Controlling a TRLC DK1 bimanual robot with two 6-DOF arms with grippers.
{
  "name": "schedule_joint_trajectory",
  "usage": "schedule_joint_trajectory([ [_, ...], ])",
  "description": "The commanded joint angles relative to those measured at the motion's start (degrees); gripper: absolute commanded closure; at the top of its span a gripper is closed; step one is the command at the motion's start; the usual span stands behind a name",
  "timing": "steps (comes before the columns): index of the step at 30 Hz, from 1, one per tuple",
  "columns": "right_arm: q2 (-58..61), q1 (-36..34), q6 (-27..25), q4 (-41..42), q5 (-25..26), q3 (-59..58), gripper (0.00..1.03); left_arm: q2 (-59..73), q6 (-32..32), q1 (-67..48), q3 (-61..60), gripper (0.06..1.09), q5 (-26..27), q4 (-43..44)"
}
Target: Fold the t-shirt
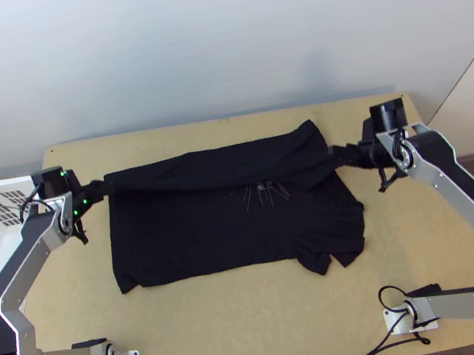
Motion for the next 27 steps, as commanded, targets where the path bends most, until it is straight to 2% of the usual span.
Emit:
schedule_joint_trajectory([
  [1, -3.29, 0.05, -0.29, -0.12, -0.05, -6.54, 1.00, -3.15, -0.80, -0.07, -5.75, 1.04, 0.02, 1.11],
  [2, -3.29, -0.04, -0.21, -0.03, -0.05, -6.90, 0.96, -3.24, -0.80, -0.07, -6.11, 1.04, 0.02, 1.11],
  [3, -3.56, -0.04, -0.21, -0.12, -0.05, -7.25, 0.81, -3.24, -0.89, -0.07, -6.28, 1.02, 0.02, 1.11],
  [4, -4.00, -0.04, 0.23, -0.12, -0.05, -7.69, 0.58, -3.33, -1.07, -0.07, -6.54, 0.90, 0.02, 1.11],
  [5, -4.52, 0.05, 0.85, 0.06, -0.05, -8.21, 0.35, -3.42, -1.33, -0.07, -6.63, 0.72, 0.02, 1.03],
  [6, -4.79, 0.05, 1.02, 0.06, -0.05, -8.48, 0.17, -3.24, -1.77, -0.07, -6.63, 0.57, 0.02, 0.23],
  [7, -4.88, 0.22, 1.29, 0.06, -0.05, -8.65, 0.08, -2.80, -2.30, 0.02, -6.37, 0.44, 0.02, -1.08],
  [8, -5.23, 0.31, 1.38, 0.06, -0.05, -8.65, 0.05, -2.45, -2.56, -0.07, -5.93, 0.36, 0.02, -3.11],
  [11, -6.19, 0.22, 1.46, 0.23, -0.05, -8.57, 0.04, -3.33, -4.23, -0.33, -6.81, 0.25, 0.02, -5.21],
  [13, -7.07, 0.05, 1.46, 0.23, -0.05, -8.57, 0.04, -4.74, -4.67, -0.68, -7.69, 0.21, 0.02, -7.68],
  [17, -9.09, -0.04, 1.38, -0.73, -0.05, -8.74, 0.04, -9.75, -3.62, -0.77, -10.68, 0.20, 0.11, -12.42],
  [24, -12.52, 0.84, -0.47, -8.03, -0.57, -8.48, 0.04, -20.29, 4.56, -0.16, -14.02, 0.20, 0.73, -26.40],
  [27, -15.25, 1.36, -1.35, -8.55, -0.66, -10.15, 0.04, -24.86, 6.84, -0.24, -15.77, 0.20, 1.78, -31.41],
])
